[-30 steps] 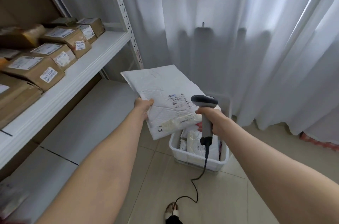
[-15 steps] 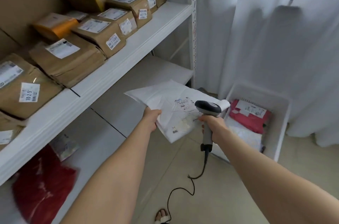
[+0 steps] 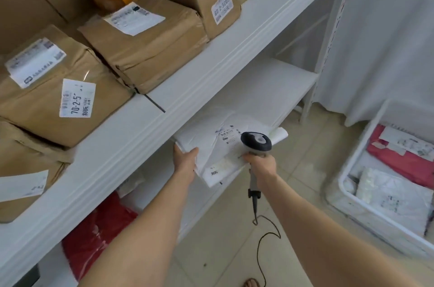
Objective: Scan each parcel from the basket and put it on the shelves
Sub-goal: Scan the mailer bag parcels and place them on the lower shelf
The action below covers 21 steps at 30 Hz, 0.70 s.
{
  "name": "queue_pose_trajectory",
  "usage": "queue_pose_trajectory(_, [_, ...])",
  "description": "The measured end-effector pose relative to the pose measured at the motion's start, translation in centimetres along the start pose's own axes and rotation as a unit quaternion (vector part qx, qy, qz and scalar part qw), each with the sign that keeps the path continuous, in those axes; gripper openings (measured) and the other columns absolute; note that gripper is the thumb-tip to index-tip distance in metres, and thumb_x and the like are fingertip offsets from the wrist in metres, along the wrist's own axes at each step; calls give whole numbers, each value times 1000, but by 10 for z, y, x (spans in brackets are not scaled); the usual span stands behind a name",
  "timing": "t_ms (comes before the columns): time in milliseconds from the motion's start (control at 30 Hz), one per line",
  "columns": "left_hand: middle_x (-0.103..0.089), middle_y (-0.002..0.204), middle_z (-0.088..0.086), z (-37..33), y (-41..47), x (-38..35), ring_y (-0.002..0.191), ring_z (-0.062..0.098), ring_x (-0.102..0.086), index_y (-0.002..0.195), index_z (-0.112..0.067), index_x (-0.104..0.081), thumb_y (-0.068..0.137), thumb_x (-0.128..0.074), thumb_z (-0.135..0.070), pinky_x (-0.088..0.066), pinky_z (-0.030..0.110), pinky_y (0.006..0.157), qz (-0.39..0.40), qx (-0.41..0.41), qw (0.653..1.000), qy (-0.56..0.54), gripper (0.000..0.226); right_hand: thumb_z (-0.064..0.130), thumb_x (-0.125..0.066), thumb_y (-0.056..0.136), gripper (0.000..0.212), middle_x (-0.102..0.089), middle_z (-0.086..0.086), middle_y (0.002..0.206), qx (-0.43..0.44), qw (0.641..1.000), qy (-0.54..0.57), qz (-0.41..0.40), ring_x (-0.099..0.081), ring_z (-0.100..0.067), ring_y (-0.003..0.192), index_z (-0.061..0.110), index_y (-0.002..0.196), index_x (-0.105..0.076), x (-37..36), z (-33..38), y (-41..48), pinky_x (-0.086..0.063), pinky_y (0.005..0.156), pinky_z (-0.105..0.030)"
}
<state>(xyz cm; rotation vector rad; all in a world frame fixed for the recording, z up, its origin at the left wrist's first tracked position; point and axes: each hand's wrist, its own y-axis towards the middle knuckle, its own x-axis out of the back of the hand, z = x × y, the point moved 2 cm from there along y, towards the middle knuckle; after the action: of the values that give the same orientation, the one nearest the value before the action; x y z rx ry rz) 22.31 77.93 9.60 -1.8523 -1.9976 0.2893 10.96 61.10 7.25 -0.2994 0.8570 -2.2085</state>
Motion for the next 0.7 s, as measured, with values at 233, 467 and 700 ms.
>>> queue_pose_trajectory(233, [-44, 142, 12, 69, 75, 56, 118, 31, -56, 149, -12, -20, 81, -67, 6, -49, 43, 94, -72, 24, 997, -8, 85, -1, -69, 76, 15, -46, -4, 63, -3, 992, -23, 122, -45, -21, 62, 5, 71, -57, -98, -72, 63, -39, 66, -34])
queue_pose_trajectory(467, [-46, 141, 18, 122, 131, 107, 121, 33, -52, 143, -14, -40, 81, -52, 17, -43, 41, 101, -112, 33, 986, 117, 70, 2, -73, 78, 16, -50, -6, 75, -59, 976, -63, 200, -52, -20, 69, 9, 74, -59, -151, -125, 99, -48, 55, -28])
queue_pose_trajectory(700, [-34, 146, 20, 138, 170, 118, 119, 34, -52, 149, -21, -30, 86, -57, 4, -46, 34, 98, -111, 74, 957, 257, 73, 2, -72, 81, 17, -50, -6, 83, -49, 975, -59, 209, -49, -19, 72, 10, 77, -57, -181, -128, 111, -52, 65, -32])
